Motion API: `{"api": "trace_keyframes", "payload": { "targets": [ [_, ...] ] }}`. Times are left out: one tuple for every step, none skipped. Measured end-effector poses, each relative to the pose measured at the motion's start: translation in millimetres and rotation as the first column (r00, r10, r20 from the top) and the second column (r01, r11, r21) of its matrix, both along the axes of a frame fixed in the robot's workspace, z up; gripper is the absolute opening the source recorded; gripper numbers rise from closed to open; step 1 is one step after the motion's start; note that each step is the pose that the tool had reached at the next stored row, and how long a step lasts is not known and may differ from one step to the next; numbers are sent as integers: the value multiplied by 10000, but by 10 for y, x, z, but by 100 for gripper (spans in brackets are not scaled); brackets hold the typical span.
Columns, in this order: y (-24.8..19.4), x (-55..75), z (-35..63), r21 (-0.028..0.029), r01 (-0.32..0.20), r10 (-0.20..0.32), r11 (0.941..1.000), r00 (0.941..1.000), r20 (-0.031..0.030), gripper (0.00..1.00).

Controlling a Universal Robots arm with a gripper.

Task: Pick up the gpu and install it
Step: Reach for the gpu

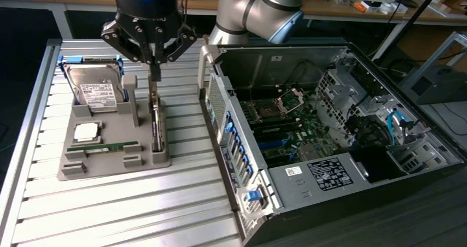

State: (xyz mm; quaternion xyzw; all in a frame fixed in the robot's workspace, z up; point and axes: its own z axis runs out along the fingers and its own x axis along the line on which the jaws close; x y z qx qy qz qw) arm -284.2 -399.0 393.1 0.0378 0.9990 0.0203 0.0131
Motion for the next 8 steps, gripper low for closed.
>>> {"api": "trace_keyframes", "payload": {
  "targets": [
    [0, -8, 0, 0, 0, 0, 10000, 10000, 0, 11],
    [0, -15, 0, 1, 0, 0, 10000, 10000, 0, 11],
    [0, -21, 0, 0, 0, 0, 10000, 10000, 0, 11],
    [0, -31, 0, 0, 0, 0, 10000, 10000, 0, 11],
    [0, -37, 0, 0, 0, 0, 10000, 10000, 0, 11],
    [0, -44, 0, 0, 0, 0, 10000, 10000, 0, 11],
    [0, -51, 0, -1, 1, -1, 10000, 10000, 0, 11],
    [0, -56, 0, -1, 0, 0, 10000, 10000, 0, 11]
  ]
}}
